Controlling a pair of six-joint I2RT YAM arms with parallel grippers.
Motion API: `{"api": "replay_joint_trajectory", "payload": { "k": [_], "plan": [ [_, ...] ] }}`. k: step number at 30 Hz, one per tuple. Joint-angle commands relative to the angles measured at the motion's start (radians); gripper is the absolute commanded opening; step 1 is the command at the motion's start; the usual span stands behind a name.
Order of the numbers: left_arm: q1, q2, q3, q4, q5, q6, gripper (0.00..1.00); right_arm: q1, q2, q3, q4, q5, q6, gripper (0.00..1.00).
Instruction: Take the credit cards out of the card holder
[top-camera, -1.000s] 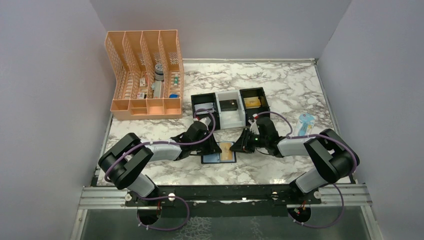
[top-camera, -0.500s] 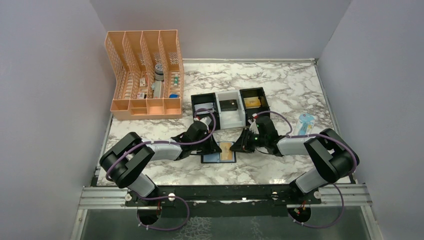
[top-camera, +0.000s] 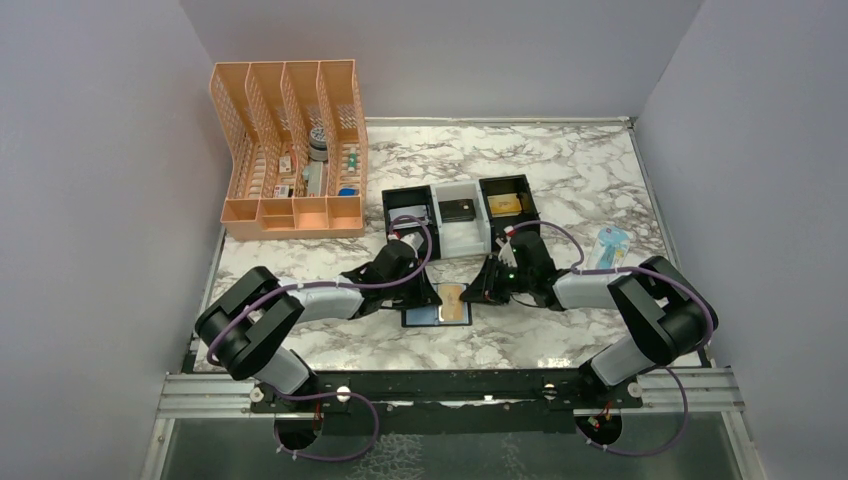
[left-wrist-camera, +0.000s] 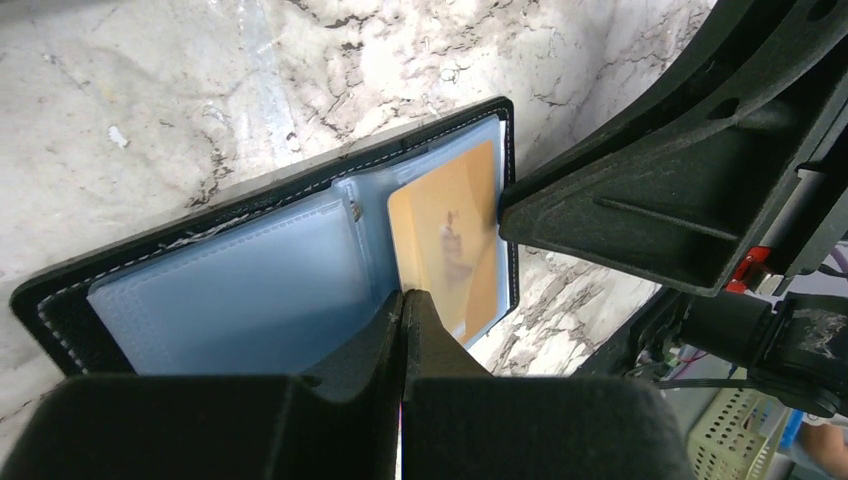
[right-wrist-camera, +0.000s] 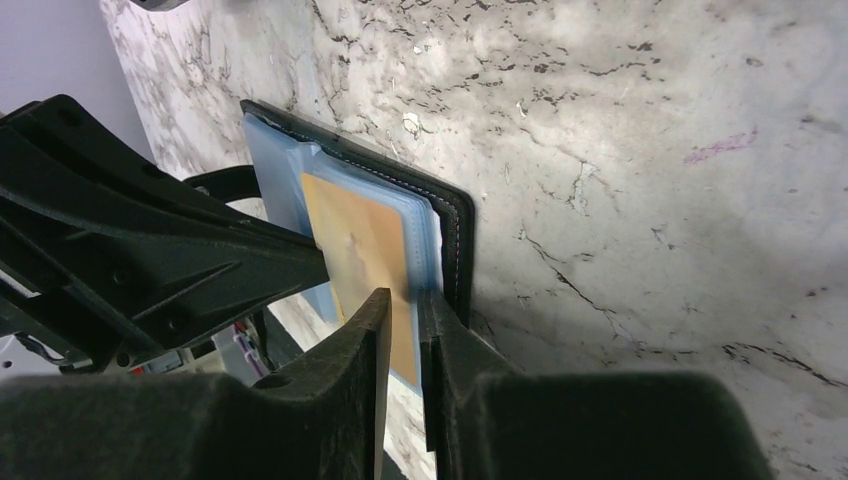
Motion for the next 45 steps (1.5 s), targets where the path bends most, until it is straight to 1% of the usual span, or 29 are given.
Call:
{"api": "replay_joint_trajectory", "payload": {
  "k": [1,8,17,23,26,28,32,36,37,39,43,45],
  "plan": [
    [-0.003,-0.041,0.021,-0.111,-0.062,0.054,0.00,0.005,0.025,-0.006,-0.097,0.096,-0.051,0.18],
    [-0.003,-0.044,0.014,-0.091,-0.048,0.041,0.00,0.005,-0.009,0.028,-0.111,0.047,-0.100,0.18],
    [-0.003,-0.050,0.017,-0.092,-0.045,0.044,0.00,0.005,-0.088,0.074,-0.125,-0.046,-0.168,0.23],
    [-0.003,-0.055,0.026,-0.098,-0.043,0.048,0.00,0.005,-0.054,0.065,-0.017,-0.189,-0.134,0.24],
    [-0.003,-0.067,0.019,-0.103,-0.049,0.047,0.00,0.005,-0.004,0.073,-0.002,-0.219,-0.147,0.25],
    [-0.003,-0.073,0.024,-0.124,-0.061,0.058,0.00,0.005,0.039,0.099,-0.060,-0.187,-0.170,0.24],
    [-0.003,-0.072,0.042,-0.168,-0.079,0.081,0.00,0.005,0.078,0.095,-0.097,-0.098,-0.154,0.23],
    [-0.003,-0.079,0.036,-0.170,-0.094,0.076,0.00,0.005,0.100,0.103,-0.150,-0.043,-0.153,0.21],
    [-0.003,-0.078,0.033,-0.166,-0.094,0.072,0.01,0.005,0.102,0.101,-0.153,-0.039,-0.151,0.20],
    [-0.003,-0.072,0.030,-0.152,-0.090,0.065,0.10,0.004,0.103,0.097,-0.146,-0.040,-0.142,0.20],
    [-0.003,-0.062,0.009,-0.077,-0.053,0.024,0.24,0.004,0.103,0.088,-0.131,-0.049,-0.122,0.20],
    [-0.003,-0.059,-0.005,-0.036,-0.039,0.003,0.29,0.005,0.101,0.087,-0.129,-0.045,-0.115,0.20]
  ]
}}
